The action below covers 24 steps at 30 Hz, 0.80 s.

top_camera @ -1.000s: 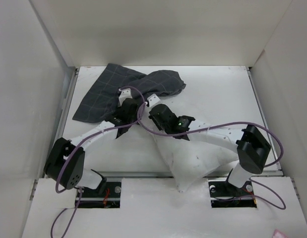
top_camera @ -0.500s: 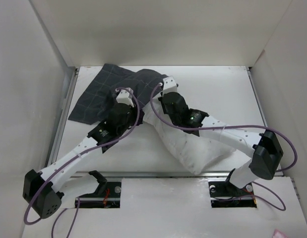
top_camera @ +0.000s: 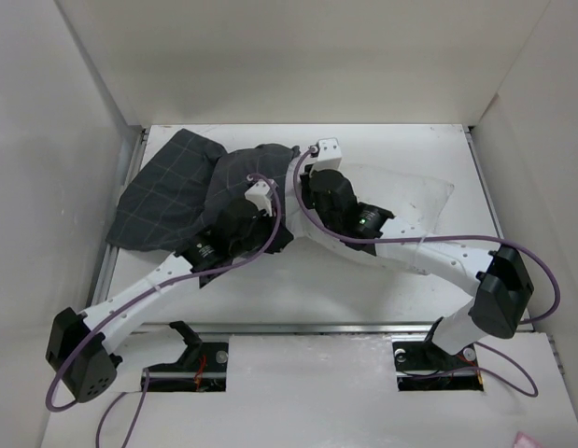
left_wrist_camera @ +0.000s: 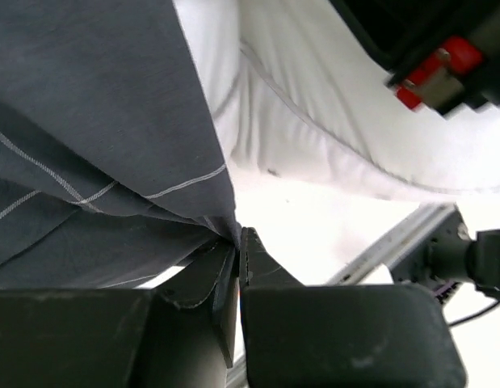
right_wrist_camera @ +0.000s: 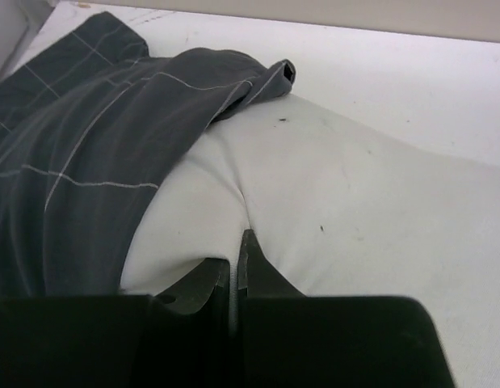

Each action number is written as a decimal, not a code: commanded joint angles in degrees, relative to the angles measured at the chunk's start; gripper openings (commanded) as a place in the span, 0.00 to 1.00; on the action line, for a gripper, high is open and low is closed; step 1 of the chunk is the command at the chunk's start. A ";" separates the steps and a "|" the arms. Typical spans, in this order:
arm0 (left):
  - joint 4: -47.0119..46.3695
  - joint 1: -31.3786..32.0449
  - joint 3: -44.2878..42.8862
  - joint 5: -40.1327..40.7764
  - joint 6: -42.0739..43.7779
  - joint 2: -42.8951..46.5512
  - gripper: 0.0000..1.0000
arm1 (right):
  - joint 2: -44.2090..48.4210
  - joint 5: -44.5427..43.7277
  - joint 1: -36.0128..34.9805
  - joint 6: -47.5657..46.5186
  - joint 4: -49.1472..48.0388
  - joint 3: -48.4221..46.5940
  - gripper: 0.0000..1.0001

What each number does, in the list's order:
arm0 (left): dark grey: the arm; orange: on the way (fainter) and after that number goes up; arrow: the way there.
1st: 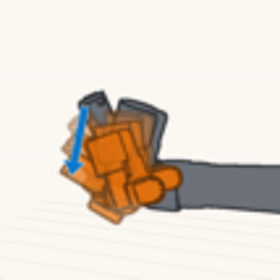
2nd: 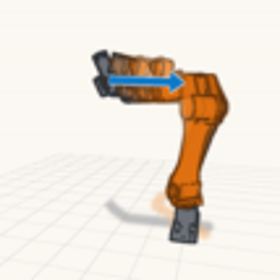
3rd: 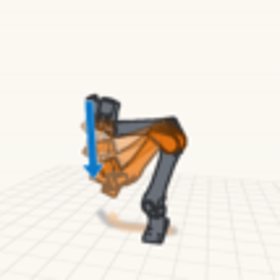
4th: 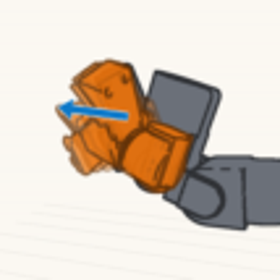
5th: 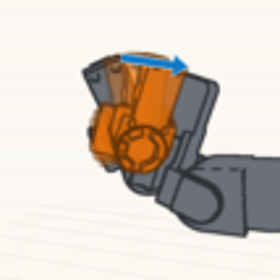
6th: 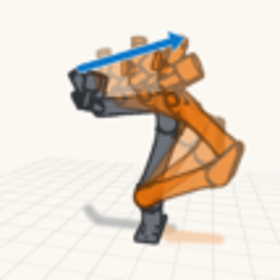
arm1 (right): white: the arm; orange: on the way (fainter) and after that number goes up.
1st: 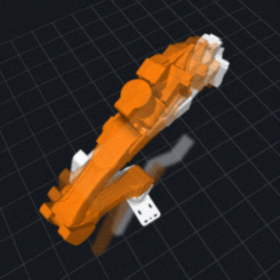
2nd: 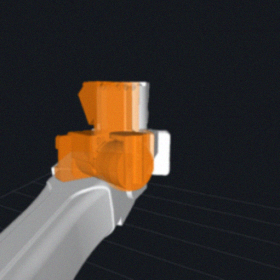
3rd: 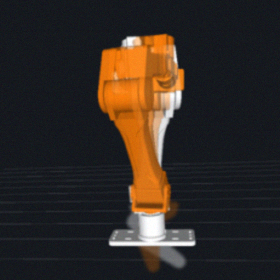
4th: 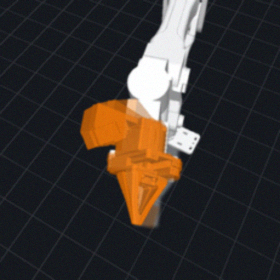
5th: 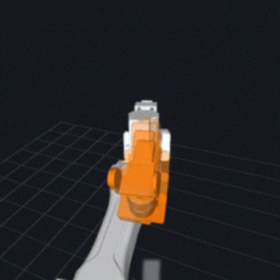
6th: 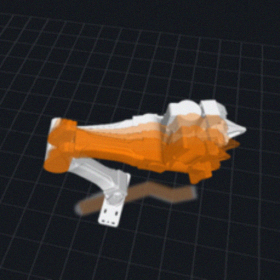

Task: Put the pillow into the pillowcase

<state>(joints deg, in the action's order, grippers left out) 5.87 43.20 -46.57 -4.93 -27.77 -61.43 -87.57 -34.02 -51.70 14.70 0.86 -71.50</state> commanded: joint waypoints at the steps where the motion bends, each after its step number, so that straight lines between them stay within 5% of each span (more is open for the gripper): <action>1: -2.18 1.54 -0.10 -7.82 -1.76 3.32 0.00 | 1.36 -2.36 0.46 6.82 -14.93 -1.54 0.00; 5: -5.17 1.54 -0.63 -12.47 -1.76 8.86 0.00 | -2.42 -4.48 0.46 10.34 -12.55 -1.53 0.00; 8: -4.55 1.54 -2.04 -11.68 -2.73 11.85 0.00 | -4.36 1.91 0.46 13.24 -11.15 -0.13 0.00; 17: -3.33 1.54 -0.89 -5.01 -5.80 4.49 0.00 | -4.28 15.82 0.46 13.53 -13.26 5.76 0.01; 23: 5.90 1.54 -1.51 10.45 -8.52 5.70 0.00 | 2.57 15.57 0.46 1.83 -3.78 5.15 0.38; 24: 6.87 0.67 -1.51 11.86 -8.53 7.01 0.00 | 5.71 14.87 0.46 -1.31 -2.63 5.76 0.52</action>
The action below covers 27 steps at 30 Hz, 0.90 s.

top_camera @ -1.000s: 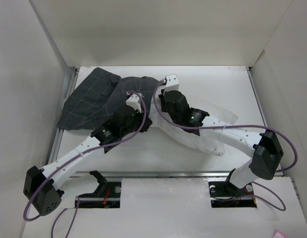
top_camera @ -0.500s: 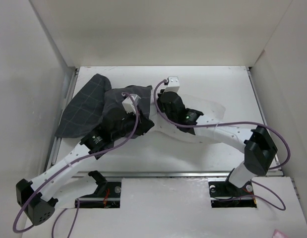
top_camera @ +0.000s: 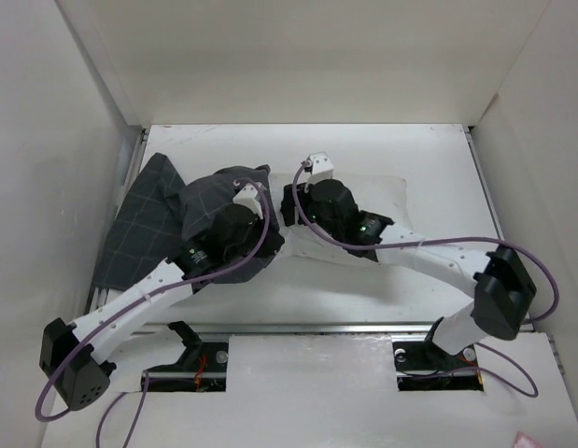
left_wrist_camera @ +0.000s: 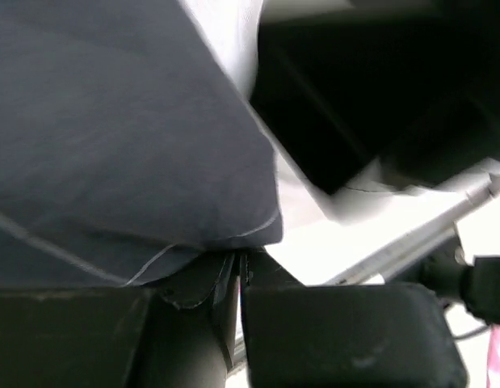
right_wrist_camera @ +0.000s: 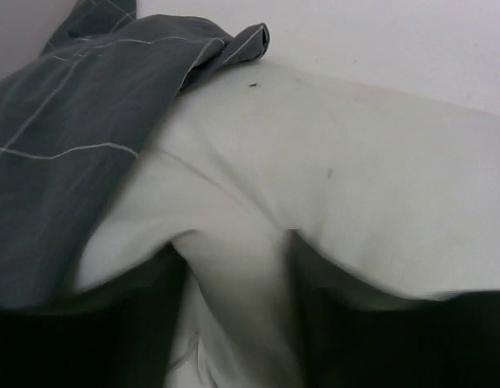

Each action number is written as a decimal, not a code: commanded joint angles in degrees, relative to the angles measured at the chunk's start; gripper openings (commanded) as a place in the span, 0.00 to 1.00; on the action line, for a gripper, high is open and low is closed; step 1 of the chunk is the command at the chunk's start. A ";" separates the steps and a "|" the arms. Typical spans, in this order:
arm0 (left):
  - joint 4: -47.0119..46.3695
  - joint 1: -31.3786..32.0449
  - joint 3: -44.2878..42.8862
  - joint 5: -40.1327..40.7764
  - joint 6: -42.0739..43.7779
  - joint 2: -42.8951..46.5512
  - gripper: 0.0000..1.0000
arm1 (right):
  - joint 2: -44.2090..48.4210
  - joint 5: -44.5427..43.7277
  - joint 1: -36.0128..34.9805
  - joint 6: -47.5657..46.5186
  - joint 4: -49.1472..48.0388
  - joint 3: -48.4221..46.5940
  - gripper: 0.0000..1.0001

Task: Put the pillow into the pillowcase

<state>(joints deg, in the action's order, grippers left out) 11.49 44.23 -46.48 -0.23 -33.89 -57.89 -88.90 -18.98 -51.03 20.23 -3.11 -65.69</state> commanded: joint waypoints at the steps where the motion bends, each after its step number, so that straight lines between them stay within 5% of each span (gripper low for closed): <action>1: 2.48 -1.15 -1.60 7.78 -2.41 4.01 0.01 | 8.73 -0.87 -0.22 -7.65 3.10 0.56 1.00; 2: 3.01 -1.16 -1.60 7.79 -2.41 4.62 0.16 | 10.31 -1.92 -0.22 -7.66 3.90 1.61 1.00; 3: 3.02 -1.16 -1.60 6.92 -1.63 5.15 0.48 | 13.55 -1.94 -0.22 -8.97 4.51 2.14 1.00; 4: 4.06 -1.16 -1.08 4.12 -0.57 6.11 0.99 | 15.15 -1.94 -0.22 -9.59 5.13 2.67 1.00; 12: 9.96 -1.16 -4.58 6.29 0.39 17.62 1.00 | 20.88 -3.94 -0.22 -12.49 9.00 1.36 1.00; 15: 9.96 -1.16 -7.56 14.77 0.40 18.51 1.00 | 17.63 -5.63 -0.22 -11.44 10.57 -2.24 1.00; 22: 15.32 -1.78 -24.69 30.98 5.84 -5.53 1.00 | 6.12 -6.17 3.46 -6.96 17.07 -13.66 1.00; 27: 18.56 -6.86 -37.96 26.87 13.49 -23.56 1.00 | 1.28 20.09 16.55 -6.17 17.01 -16.66 1.00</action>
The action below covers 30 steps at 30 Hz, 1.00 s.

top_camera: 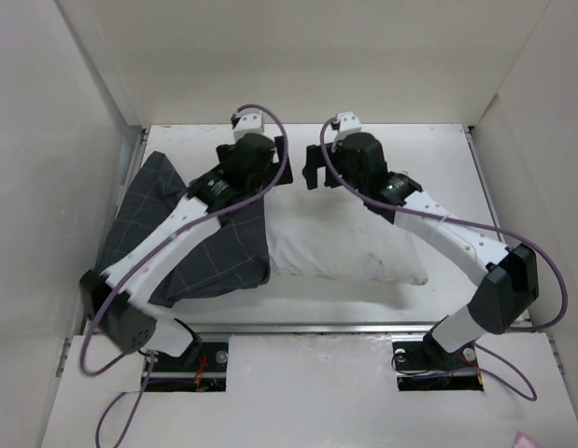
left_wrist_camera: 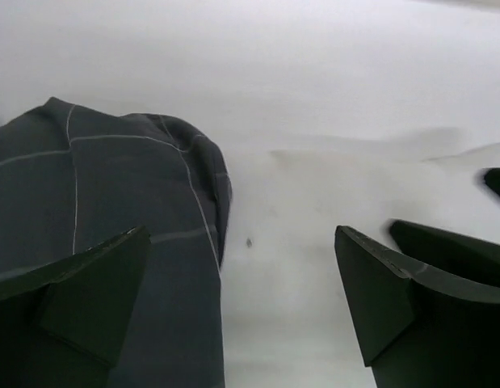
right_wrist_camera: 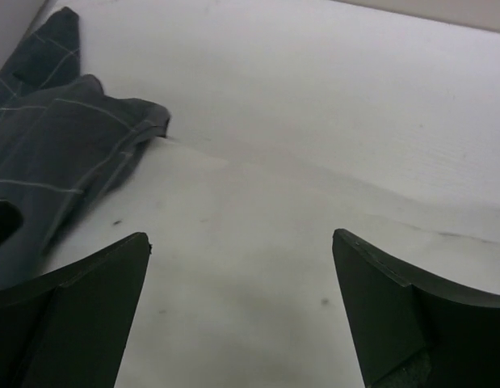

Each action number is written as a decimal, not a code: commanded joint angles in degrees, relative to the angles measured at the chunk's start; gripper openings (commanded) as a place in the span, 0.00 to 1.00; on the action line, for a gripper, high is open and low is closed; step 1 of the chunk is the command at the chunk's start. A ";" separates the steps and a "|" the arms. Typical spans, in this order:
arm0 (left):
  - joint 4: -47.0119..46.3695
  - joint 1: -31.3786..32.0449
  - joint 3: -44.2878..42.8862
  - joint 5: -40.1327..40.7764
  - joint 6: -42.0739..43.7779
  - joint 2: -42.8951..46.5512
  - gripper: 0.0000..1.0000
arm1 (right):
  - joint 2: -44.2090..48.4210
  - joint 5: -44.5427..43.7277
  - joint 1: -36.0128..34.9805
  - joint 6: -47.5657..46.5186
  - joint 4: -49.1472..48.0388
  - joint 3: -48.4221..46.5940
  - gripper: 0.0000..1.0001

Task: Put the pillow into the pillowcase

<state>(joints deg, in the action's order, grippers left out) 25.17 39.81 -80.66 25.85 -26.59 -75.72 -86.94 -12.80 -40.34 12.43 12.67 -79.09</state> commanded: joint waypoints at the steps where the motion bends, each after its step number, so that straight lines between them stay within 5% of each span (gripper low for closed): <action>1: 6.46 -3.68 -7.37 0.18 6.98 -9.93 1.00 | -1.82 17.42 7.19 -1.15 0.18 -3.26 1.00; 7: 10.43 -7.73 -13.56 0.70 9.71 -19.54 1.00 | -5.09 34.40 13.35 -10.65 -6.15 -2.39 1.00; 11: 10.95 -8.87 -13.56 0.70 9.71 -22.88 0.89 | -10.95 42.14 13.88 -19.27 -6.17 -3.78 1.00; 14: 10.95 -8.87 -14.25 -1.05 9.71 -25.87 0.66 | -16.58 47.24 13.88 -24.02 -0.38 -10.70 1.00; 15: 10.95 -8.87 -14.87 -1.67 9.71 -27.36 0.45 | -20.78 48.03 13.88 -24.64 3.03 -12.65 1.00; 17: 10.95 -8.87 -15.75 -2.73 10.24 -28.60 0.21 | -24.84 48.66 13.36 -24.64 6.65 -17.82 0.91; 18: 10.95 -8.87 -15.75 -2.73 10.24 -28.60 0.01 | -27.91 48.66 13.35 -24.64 8.76 -18.90 0.88; 22: 10.17 -8.87 -15.75 -2.73 10.76 -29.22 0.00 | -28.82 49.97 10.20 -25.96 8.79 -15.14 0.65; 23: 10.16 -8.87 -16.36 -2.73 10.77 -29.22 0.00 | -28.21 50.50 10.19 -25.96 7.21 -13.82 0.37; 25: 8.85 -8.87 -16.37 -2.12 10.77 -28.52 0.00 | -26.02 51.03 9.49 -25.18 5.54 -10.48 0.00; 30: 2.80 -8.87 -21.37 -6.31 11.82 -27.20 0.00 | -12.41 36.21 10.10 -14.37 -12.78 -1.78 0.00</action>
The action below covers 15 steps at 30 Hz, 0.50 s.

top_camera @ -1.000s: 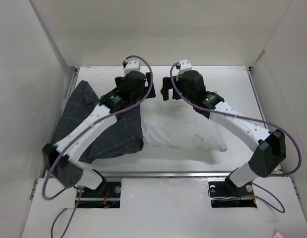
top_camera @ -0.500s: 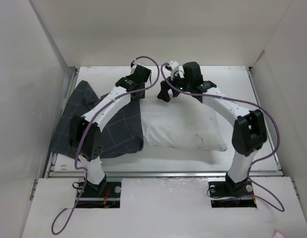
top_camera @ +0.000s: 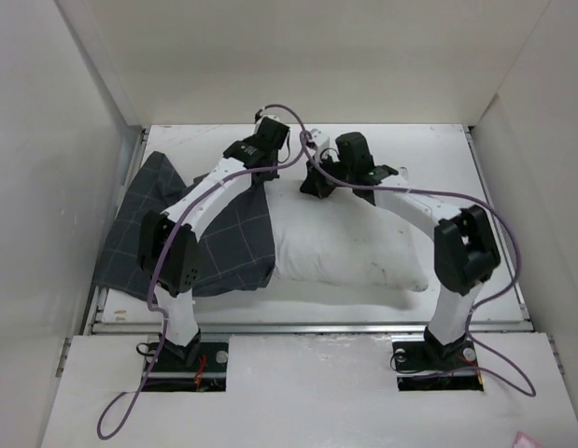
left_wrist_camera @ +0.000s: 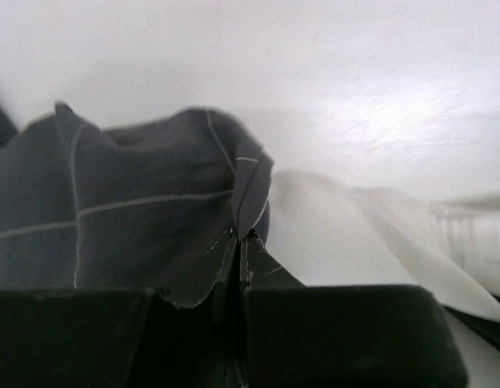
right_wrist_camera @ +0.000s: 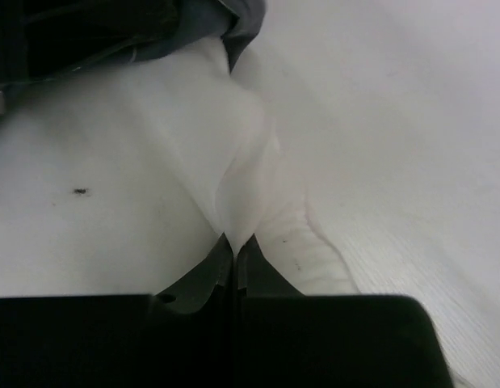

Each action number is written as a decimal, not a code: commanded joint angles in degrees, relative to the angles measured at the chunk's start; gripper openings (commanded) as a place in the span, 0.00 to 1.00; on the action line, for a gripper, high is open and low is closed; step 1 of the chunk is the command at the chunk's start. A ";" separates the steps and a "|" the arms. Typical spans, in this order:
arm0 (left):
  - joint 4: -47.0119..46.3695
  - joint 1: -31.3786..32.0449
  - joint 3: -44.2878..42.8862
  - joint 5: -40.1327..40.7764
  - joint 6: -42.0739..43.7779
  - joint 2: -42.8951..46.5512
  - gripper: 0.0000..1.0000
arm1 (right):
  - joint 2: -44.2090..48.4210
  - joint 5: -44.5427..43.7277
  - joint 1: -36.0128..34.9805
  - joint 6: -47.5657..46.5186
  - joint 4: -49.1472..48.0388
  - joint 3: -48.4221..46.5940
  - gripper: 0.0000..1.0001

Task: Put the pillow into the pillowcase

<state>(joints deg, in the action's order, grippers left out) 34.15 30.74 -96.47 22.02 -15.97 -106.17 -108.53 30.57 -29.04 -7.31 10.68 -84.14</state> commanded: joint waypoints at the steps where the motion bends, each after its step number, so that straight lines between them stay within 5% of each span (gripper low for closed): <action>1: -7.25 0.20 -6.88 -3.90 2.33 3.25 0.00 | 11.56 -13.89 -0.59 6.16 -13.11 4.32 0.00; 4: -10.42 0.72 -13.82 -8.48 2.96 0.89 0.00 | 17.20 -26.46 0.64 8.45 -15.25 1.02 0.00; 7: -10.42 2.13 -25.06 -9.18 3.49 -2.98 0.00 | 18.62 -27.93 3.01 9.06 -15.25 -3.30 0.00; 10: -13.04 4.41 -32.11 -12.77 5.68 -3.52 0.00 | 22.74 -23.19 4.86 9.07 -15.86 -4.81 0.00; 15: -21.22 5.64 -26.95 -18.50 6.04 0.69 0.00 | 32.84 -10.81 4.87 8.46 -23.66 8.67 0.00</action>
<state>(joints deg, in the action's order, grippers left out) 21.50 35.35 -124.97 9.17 -10.90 -109.69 -83.09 10.50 -22.63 0.27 -0.62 -80.62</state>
